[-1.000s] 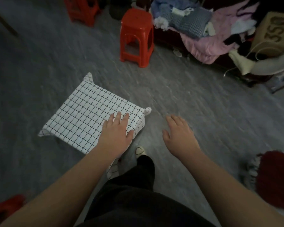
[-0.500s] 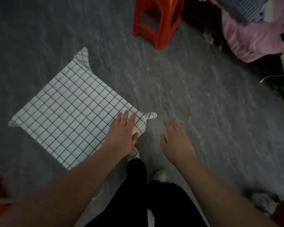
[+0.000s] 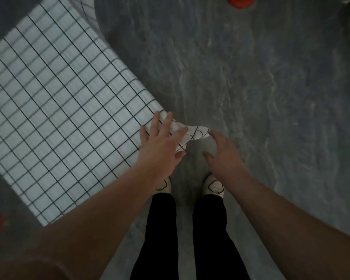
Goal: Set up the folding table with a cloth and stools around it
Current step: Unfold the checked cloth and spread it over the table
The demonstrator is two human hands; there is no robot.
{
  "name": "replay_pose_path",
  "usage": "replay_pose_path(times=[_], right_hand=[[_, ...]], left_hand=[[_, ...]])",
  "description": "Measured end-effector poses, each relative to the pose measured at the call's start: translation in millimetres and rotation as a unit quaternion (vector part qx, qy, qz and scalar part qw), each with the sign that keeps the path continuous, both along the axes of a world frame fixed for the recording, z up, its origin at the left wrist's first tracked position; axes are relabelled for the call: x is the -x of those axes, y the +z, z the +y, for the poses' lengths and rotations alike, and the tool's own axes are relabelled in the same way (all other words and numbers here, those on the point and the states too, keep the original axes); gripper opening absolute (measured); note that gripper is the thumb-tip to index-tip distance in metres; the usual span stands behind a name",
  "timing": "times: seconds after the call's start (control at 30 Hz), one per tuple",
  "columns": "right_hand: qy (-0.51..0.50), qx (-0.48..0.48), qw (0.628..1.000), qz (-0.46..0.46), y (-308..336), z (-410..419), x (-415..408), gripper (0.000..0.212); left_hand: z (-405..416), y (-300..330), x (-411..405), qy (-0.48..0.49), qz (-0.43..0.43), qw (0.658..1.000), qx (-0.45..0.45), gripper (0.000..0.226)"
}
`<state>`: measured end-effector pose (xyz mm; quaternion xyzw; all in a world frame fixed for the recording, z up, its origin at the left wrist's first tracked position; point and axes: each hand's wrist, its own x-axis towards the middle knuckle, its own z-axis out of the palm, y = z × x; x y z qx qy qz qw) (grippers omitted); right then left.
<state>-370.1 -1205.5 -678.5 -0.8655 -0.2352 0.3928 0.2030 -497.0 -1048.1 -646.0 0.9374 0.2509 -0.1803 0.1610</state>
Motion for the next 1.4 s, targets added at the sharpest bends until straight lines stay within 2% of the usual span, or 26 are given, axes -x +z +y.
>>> replay_pose_path(times=[0.17,0.27,0.4,0.5,0.57,0.63,0.77,0.83,0.9,0.97,1.03,1.1,1.13,1.3,1.4], right_hand=[[-0.131,0.003,0.99,0.043,-33.7,17.6,-4.8,0.071],[-0.12,0.002,0.991,0.059,-45.1,25.7,-13.5,0.074],[-0.085,0.024,0.992,0.088,-56.3,27.3,-20.2,0.04],[-0.128,0.011,0.987,0.093,-57.5,19.6,-20.0,0.017],[-0.168,-0.013,0.982,0.086,-53.5,15.8,-21.1,0.012],[-0.168,-0.021,0.983,0.077,-48.6,14.0,-23.5,0.011],[-0.173,-0.008,0.981,0.09,-47.8,12.5,-27.9,0.02],[-0.151,0.029,0.986,0.064,-48.3,12.0,-28.7,0.025],[-0.107,0.055,0.992,-0.032,-44.5,10.7,-25.0,0.042],[-0.05,-0.008,0.992,-0.115,-35.0,10.9,-15.4,0.055],[0.06,-0.101,0.987,-0.105,-28.4,12.5,-0.6,0.061],[0.16,-0.108,0.978,-0.074,-27.1,17.8,14.2,0.066],[0.177,-0.094,0.977,-0.074,-27.5,20.8,20.6,0.067],[0.105,-0.06,0.99,-0.071,-30.8,37.2,22.7,0.035],[0.136,-0.056,0.983,-0.112,-34.7,41.8,15.2,0.03]], left_hand=[[-10.0,-14.4,-3.5,0.031,0.001,0.999,-0.025,0.046],[-14.0,-17.9,-3.4,0.038,-0.021,0.998,-0.041,0.045],[-15.7,-22.5,-2.6,0.055,-0.031,0.997,-0.051,0.046],[-16.8,-22.4,-1.9,0.065,-0.037,0.996,-0.045,0.043],[-16.9,-21.5,-2.0,0.066,-0.041,0.996,-0.041,0.042],[-16.6,-20.0,-2.3,0.068,-0.042,0.996,-0.036,0.043],[-15.8,-18.7,-2.2,0.068,-0.045,0.996,-0.031,0.047],[-16.6,-19.4,-1.8,0.069,-0.047,0.996,-0.036,0.047],[-18.0,-21.0,-1.7,0.07,-0.05,0.995,-0.042,0.046],[-19.0,-22.6,-1.7,0.069,-0.052,0.995,-0.052,0.044],[-19.4,-24.9,-1.8,0.071,-0.058,0.994,-0.055,0.041],[-19.8,-28.1,-2.0,0.077,-0.061,0.994,-0.057,0.043],[-19.9,-29.7,-2.1,0.077,-0.06,0.993,-0.062,0.047],[-19.5,-34.5,-2.1,0.074,-0.069,0.992,-0.07,0.05],[-18.6,-37.0,-1.0,0.073,-0.074,0.992,-0.074,0.05]])
